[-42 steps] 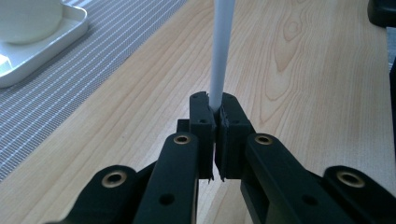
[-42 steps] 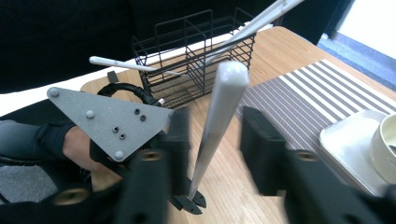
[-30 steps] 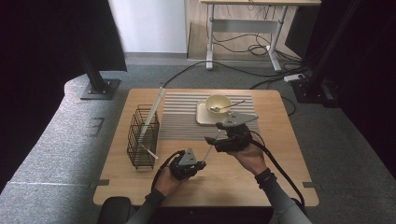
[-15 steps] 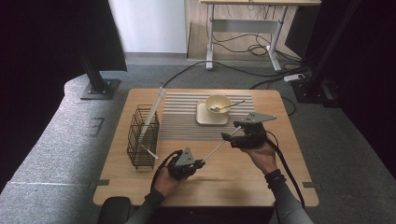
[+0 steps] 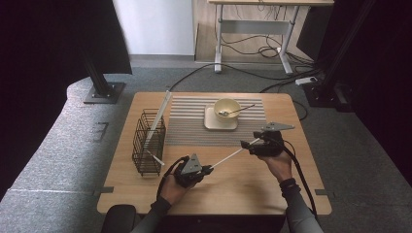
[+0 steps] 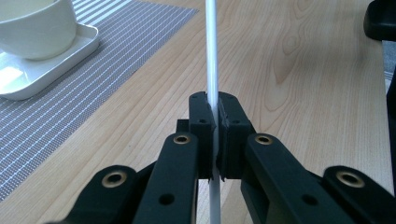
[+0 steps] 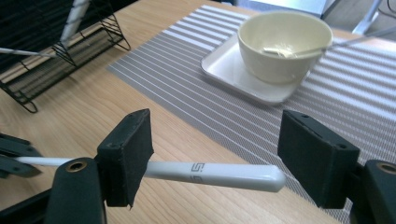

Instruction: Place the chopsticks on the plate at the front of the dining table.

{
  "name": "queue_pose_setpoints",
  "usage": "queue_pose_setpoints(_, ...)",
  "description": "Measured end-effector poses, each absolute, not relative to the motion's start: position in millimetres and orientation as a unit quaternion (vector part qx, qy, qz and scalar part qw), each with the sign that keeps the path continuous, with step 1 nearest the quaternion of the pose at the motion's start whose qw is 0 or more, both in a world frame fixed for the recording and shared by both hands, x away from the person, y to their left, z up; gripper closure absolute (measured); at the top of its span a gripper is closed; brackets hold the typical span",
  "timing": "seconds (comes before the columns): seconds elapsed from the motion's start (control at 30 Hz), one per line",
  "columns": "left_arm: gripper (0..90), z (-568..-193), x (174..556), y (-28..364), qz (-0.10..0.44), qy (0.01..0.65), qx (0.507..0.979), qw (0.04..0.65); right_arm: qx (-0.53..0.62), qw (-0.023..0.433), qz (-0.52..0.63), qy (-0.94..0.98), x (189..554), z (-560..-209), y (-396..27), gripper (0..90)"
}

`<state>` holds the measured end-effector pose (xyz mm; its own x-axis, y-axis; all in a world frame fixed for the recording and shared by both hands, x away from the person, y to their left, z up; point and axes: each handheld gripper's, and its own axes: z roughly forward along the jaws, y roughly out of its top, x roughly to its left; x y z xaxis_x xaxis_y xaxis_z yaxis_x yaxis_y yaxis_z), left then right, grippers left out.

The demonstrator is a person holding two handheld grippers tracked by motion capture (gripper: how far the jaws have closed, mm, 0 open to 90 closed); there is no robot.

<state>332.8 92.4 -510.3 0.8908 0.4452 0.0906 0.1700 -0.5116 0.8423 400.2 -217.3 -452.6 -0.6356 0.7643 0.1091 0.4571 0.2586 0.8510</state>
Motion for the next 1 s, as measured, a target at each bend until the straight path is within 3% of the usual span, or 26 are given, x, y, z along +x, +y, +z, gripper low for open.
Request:
queue_pose_setpoints(0.33, 85.8, -511.0, 333.5, 91.4, 0.15, 0.188, 0.86, 0.45, 0.4, 0.182, 0.451, 0.777, 402.2, -465.0, -225.9, 24.9)
queue_pose_setpoints(0.63, 85.8, -513.1, 338.4, 91.5, 0.15, 0.216, 0.86, 0.437, 0.385, 0.206, 0.419, 0.796, 386.9, -460.4, -238.0, 11.8)
queue_pose_setpoints(0.73, 85.8, -513.8, 339.3, 90.2, 0.153, 0.223, 0.86, 0.432, 0.387, 0.195, 0.413, 0.801, 383.2, -466.9, -243.1, 1.1)
queue_pose_setpoints(1.0, 85.7, -513.9, 345.2, 88.9, 0.16, 0.247, 0.858, 0.421, 0.399, 0.201, 0.404, 0.799, 373.4, -489.5, -257.4, 0.0)
